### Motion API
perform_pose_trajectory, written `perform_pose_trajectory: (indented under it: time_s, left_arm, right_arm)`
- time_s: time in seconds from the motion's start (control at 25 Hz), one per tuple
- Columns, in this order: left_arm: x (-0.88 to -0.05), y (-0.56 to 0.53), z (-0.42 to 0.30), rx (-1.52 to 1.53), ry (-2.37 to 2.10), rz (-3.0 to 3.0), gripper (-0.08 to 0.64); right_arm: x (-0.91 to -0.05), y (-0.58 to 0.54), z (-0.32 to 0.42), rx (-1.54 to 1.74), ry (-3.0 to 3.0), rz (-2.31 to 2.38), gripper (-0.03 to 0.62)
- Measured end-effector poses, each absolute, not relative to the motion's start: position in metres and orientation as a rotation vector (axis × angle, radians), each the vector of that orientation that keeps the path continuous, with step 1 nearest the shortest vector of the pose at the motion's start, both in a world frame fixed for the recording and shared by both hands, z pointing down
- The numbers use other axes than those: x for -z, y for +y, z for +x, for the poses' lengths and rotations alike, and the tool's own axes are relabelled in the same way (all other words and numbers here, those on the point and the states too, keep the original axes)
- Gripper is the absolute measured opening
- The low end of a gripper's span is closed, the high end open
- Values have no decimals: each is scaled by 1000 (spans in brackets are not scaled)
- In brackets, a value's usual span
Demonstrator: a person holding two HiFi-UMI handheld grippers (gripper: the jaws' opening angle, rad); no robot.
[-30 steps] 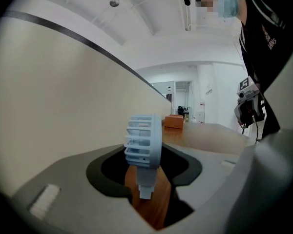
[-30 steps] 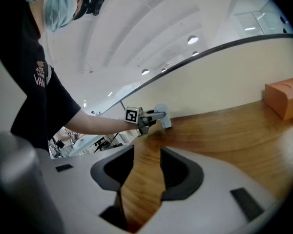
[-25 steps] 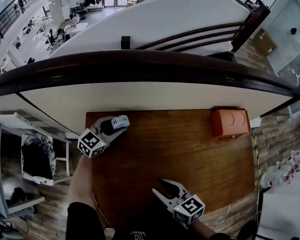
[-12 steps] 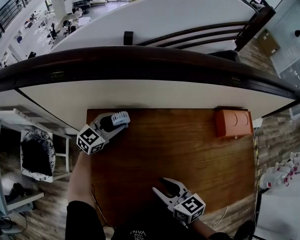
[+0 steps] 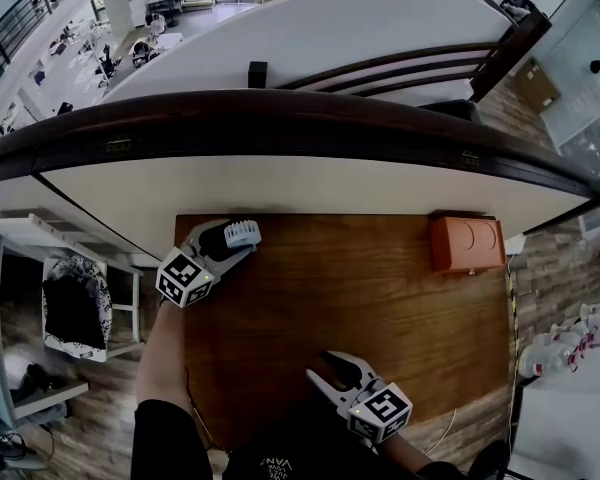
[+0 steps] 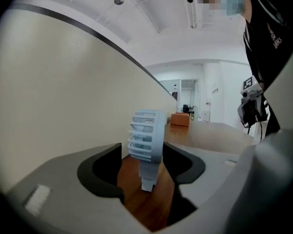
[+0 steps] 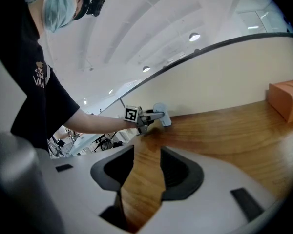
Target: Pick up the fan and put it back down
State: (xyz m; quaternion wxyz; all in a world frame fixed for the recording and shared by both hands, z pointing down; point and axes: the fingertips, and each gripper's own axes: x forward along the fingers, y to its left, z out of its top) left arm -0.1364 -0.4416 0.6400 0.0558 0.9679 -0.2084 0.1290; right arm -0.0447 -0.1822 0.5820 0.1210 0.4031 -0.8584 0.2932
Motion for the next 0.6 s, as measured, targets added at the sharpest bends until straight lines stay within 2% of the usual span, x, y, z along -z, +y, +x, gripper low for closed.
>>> perform_pose_trajectory:
  time_s: [0.28, 0.6]
  left_arm:
    - [-638, -435, -147, -443, -703, 2888, 252]
    - [-618, -419, -156, -320, -790, 2848, 262]
  right_arm:
    - [-574, -177, -47, -824, -2525, 1181, 153]
    - [-562, -165, -47, -791, -2534, 1200, 153]
